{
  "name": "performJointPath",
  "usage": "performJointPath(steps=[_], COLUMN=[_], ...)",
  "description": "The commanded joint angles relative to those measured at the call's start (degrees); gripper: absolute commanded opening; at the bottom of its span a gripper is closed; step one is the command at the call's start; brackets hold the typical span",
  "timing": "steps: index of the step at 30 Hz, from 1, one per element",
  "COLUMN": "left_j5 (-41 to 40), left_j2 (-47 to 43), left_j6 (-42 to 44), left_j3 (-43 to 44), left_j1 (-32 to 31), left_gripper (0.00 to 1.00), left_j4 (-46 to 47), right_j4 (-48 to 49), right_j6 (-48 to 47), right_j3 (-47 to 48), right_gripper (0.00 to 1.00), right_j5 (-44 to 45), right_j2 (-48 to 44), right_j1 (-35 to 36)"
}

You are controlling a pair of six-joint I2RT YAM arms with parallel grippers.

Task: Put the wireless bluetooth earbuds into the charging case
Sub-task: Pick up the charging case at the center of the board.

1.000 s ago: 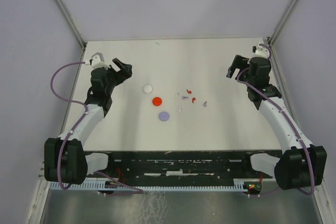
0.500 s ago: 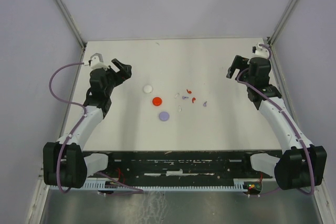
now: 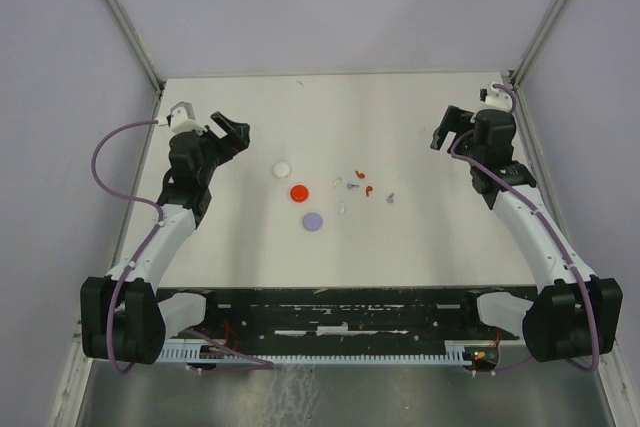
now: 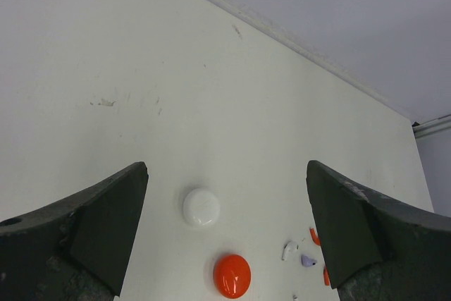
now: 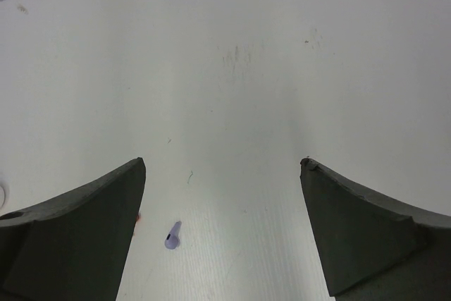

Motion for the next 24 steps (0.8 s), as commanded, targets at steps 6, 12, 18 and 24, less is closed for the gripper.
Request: performJointPath(steps=[6,12,18,24], left_j5=[-0.89,-0.38,2.35,4.06], left_j2=[-1.46,-2.49,-1.08,1.76], left_j6=[0.19,1.17,1.28,0.1], left_j3=[1.48,0.9,1.39,1.65], left_j1=[0.2,0.2,0.19,0.14], left_gripper=[1.0,0.99,0.99,0.99], left_j4=[0.71,-0.16,-0.33,-1.44], right_j4=[1.34,-0.37,-3.39,-9.74], right_j6=[-0.02,-0.17,-3.25,-7.43], right_j3=[0.83,2.16,6.44,17.13], right_gripper=[0.99,0.99,0.97,0.96], right_j5=[-0.71,-4.88,-18.99,-13.85], right_j2=[-0.35,0.91,6.96,19.41], right_j1=[-0.09,-0.06,1.46,16.19])
